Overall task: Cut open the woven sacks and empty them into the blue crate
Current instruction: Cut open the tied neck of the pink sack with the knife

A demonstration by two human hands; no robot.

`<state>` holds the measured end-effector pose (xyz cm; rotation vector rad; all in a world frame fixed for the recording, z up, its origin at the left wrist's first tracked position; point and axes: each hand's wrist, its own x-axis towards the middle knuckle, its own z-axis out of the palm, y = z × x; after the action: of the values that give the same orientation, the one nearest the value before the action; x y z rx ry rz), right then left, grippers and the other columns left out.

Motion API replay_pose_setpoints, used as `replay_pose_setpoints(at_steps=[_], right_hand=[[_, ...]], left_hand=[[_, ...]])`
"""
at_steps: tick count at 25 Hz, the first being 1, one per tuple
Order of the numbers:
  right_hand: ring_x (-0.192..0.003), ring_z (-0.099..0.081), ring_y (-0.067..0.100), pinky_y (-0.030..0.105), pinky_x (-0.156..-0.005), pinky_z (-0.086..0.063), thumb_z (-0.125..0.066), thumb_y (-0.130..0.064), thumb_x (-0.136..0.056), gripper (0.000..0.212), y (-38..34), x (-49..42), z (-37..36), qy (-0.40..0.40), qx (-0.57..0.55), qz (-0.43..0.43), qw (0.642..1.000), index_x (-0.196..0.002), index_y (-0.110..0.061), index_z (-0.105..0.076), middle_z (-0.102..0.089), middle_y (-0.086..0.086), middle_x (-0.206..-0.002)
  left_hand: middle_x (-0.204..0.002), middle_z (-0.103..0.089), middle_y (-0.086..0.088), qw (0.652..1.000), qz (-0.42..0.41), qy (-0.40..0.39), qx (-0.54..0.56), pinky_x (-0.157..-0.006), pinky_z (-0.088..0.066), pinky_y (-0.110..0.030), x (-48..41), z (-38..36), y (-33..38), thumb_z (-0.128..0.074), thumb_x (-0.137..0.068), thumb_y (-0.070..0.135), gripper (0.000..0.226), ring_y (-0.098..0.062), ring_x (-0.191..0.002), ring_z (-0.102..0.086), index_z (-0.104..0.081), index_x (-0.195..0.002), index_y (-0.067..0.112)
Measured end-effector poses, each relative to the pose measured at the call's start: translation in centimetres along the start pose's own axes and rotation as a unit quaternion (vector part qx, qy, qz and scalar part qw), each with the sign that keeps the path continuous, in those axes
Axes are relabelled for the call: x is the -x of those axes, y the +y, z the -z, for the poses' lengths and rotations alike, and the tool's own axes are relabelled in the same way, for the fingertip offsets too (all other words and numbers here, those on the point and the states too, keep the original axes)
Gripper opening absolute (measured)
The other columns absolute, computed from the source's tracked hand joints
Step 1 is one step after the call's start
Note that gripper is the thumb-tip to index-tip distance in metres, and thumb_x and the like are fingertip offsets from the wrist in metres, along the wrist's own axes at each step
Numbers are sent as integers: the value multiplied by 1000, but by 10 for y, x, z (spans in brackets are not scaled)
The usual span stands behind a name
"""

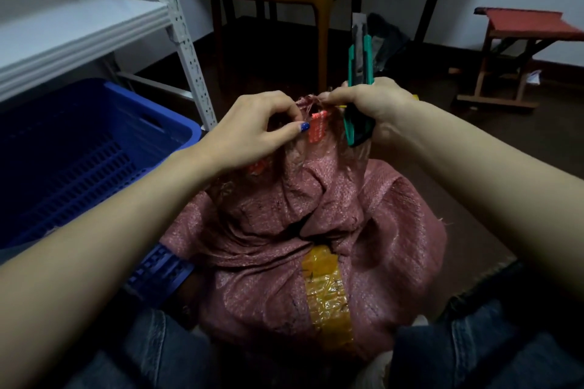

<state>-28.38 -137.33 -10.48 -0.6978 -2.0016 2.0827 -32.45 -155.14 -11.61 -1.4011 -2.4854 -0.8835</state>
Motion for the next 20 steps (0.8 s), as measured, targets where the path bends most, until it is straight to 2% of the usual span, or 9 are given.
replay_pose_setpoints(at_steps=[3,5,8,10,13,15,17,20], right_hand=[[-92,-66,26,42,-86,-55,-78,-5,-71,26,0,-1,3,22,49,37,998,-70,-16,-54,-63,7,-82],[-82,-64,23,38,-82,-55,-73,-2,-73,28,-6,1,3,36,41,65,996,-64,-17,-52,-60,6,-74],[-77,-62,24,41,-80,-55,-70,0,-73,14,-15,-3,9,87,15,86,992,-74,-12,-61,-61,11,-78],[-76,-61,23,38,-78,-56,-69,-1,-73,13,-20,-6,17,121,12,90,988,-76,-11,-62,-61,10,-76],[-70,-60,20,35,-74,-55,-71,-2,-73,22,-21,-9,27,162,5,86,983,-67,-17,-55,-58,4,-67],[-75,-64,21,36,-76,-56,-73,-5,-73,20,-20,-11,31,178,7,81,981,-69,-17,-57,-61,3,-71],[-79,-66,22,38,-79,-58,-75,-8,-71,20,-20,-15,34,201,9,87,976,-70,-18,-58,-62,2,-72],[-84,-67,22,37,-82,-57,-75,-10,-72,21,-24,-20,40,225,10,103,969,-70,-20,-57,-63,0,-75]], left_hand=[[-98,-64,3,999,33,2,20,-86,-45,-22,-1,2,-1,-62,-89,19,11,-10,-93,-60,-68,-93,11],[-103,-64,6,997,59,3,44,-91,-47,-24,0,5,-1,-59,-91,19,16,-7,-99,-60,-67,-102,13],[-120,-59,5,990,89,24,104,-94,-47,-21,2,13,-2,-60,-90,22,37,-5,-110,-57,-53,-127,24],[-125,-56,2,985,132,24,109,-96,-45,-24,3,18,-8,-64,-85,34,55,-8,-111,-57,-43,-135,28],[-114,-62,3,974,192,-24,121,-95,-47,-27,5,25,-14,-70,-67,58,71,-12,-104,-62,-49,-124,22],[-108,-64,2,974,189,-59,108,-92,-48,-27,8,27,-16,-77,-64,50,63,-13,-101,-63,-53,-115,20],[-105,-64,1,983,162,-86,30,-89,-48,-25,11,27,-17,-79,-69,30,52,-12,-99,-61,-54,-112,16],[-96,-62,2,992,117,-43,-32,-82,-47,-20,14,28,-17,-78,-73,17,43,-11,-90,-60,-55,-108,10]])
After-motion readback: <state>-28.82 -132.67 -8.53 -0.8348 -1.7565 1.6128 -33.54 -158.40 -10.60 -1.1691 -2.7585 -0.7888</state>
